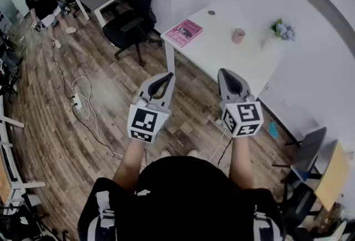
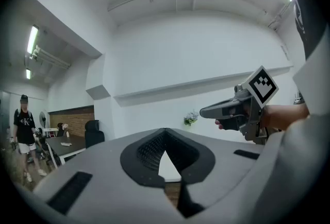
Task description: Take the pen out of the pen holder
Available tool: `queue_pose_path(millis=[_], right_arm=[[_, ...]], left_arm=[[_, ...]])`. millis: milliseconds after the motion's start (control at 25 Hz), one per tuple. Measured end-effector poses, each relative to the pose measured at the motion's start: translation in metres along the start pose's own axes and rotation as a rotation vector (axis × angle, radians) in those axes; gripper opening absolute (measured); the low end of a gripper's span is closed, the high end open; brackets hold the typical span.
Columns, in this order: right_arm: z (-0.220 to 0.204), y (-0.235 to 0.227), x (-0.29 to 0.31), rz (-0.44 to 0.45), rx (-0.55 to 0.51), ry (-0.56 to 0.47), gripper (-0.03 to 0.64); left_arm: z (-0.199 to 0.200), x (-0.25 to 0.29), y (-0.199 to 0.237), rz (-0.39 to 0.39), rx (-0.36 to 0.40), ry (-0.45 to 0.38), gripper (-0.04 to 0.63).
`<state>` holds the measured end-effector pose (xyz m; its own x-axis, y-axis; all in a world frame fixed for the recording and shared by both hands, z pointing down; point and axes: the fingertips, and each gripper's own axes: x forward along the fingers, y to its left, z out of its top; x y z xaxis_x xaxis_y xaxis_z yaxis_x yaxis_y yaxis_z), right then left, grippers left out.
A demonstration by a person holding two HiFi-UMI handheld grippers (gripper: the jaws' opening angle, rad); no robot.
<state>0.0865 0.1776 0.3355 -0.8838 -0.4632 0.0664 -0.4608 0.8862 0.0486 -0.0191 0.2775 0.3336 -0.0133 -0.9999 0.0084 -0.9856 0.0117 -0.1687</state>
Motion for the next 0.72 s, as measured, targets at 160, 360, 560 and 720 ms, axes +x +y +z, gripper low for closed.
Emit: queue_pose_path(millis=[160,360,560,720], right_arm=[[0.001,0.002,0.001,0.003,0.017,-0.01,0.034],[-0.001,0.004,0.0,0.033,0.022,-0.012,0.034],[-0.012,-0.003,0.0,0.053,0.023,0.005,0.034],[-0.022,-0.011,-0.006,0.074,0.033,0.017,0.034]], left_arm=[[-0.001,-0.002,0.003,0.004,0.005,0.005,0.021],[-0.002,0.0,0.002,0.012,0.007,0.009,0.021],[-0.007,0.005,-0.007,0.026,0.002,0.026,0.021],[-0.015,0.008,-0.02,0.035,0.003,0.042,0.021]])
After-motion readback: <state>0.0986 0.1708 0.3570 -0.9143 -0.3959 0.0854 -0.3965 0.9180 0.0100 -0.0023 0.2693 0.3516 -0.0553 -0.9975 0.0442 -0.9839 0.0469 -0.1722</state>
